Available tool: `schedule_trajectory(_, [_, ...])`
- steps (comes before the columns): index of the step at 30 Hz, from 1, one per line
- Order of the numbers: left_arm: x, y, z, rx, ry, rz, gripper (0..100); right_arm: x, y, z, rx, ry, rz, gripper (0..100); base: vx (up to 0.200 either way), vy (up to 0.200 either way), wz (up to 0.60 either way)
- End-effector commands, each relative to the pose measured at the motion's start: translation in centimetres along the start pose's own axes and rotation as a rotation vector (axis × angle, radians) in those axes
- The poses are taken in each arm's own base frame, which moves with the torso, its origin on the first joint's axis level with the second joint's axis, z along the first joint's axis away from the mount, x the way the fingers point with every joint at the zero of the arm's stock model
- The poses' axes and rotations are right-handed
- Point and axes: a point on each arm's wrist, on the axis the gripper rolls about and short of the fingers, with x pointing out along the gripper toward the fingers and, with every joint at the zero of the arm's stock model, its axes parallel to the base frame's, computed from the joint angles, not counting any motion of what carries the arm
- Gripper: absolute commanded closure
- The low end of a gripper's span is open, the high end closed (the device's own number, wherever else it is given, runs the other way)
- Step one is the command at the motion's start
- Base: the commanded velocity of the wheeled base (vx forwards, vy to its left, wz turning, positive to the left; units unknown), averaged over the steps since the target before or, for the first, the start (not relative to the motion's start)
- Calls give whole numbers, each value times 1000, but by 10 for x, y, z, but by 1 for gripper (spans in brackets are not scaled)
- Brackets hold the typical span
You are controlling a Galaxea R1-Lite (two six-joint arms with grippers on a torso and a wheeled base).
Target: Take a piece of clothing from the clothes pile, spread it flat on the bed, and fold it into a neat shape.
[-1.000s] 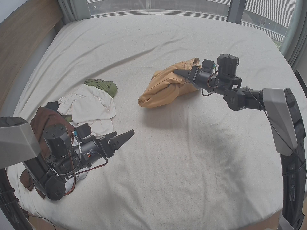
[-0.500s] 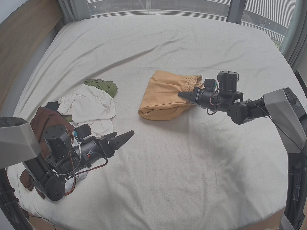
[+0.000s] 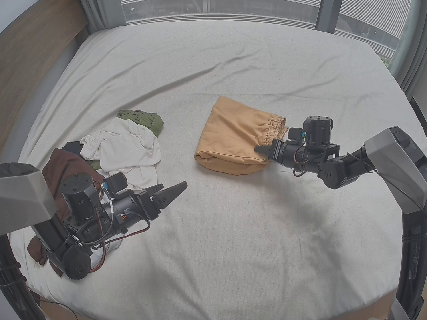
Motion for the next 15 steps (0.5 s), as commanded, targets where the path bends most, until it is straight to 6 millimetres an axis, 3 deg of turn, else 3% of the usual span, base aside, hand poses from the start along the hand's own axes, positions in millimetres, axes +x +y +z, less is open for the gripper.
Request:
schedule_trajectory(1, [0,-2,1,2,-5,-5,0,-2,-6,-10,-15,12,-12,100,0,0,0])
schedule_trajectory(2, [0,-2,1,2,-3,-4,0,-1,-7,-9,-24,-11,-12,0,0,0,0])
schedule_trajectory(7, [0,-1,2,3,-7,-4,0,-6,-11,-11,-49,-102,-79,0,0,0,0])
schedule_trajectory(15, [0,-2,2,4,-6,-8,0,-62,-20,32,-81,-219,-147,0,0,0,0])
